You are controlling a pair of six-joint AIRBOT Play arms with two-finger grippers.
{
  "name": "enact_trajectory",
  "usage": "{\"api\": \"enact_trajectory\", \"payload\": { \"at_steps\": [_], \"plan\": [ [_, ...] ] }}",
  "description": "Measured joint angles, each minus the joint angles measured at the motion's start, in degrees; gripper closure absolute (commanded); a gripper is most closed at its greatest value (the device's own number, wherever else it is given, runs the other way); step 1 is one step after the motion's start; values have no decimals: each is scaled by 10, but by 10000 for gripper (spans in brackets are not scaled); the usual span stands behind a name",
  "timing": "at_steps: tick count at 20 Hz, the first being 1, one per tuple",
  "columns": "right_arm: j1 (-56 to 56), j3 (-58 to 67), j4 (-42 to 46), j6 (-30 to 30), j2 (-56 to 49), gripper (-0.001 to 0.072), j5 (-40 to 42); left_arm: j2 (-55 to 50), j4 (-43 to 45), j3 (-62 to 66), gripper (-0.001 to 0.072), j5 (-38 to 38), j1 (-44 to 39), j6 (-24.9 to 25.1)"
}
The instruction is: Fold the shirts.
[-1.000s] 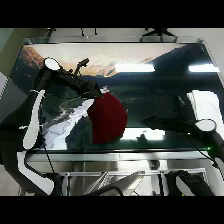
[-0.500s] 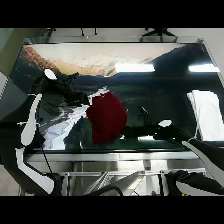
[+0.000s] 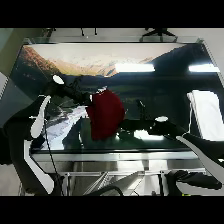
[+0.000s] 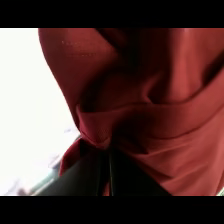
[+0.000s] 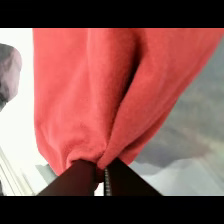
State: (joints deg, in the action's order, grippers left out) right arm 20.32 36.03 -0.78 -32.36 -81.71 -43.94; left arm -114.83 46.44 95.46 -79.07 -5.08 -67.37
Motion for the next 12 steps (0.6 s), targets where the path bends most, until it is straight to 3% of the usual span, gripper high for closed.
{"api": "enact_trajectory", "payload": {
  "at_steps": [6,12],
  "plan": [
    [-42,6,29,9,24,694,-20,9,-13,71,696,-43,4,4],
    [-123,7,87,-12,140,694,-102,76,-14,111,696,-85,6,4]
  ]
}}
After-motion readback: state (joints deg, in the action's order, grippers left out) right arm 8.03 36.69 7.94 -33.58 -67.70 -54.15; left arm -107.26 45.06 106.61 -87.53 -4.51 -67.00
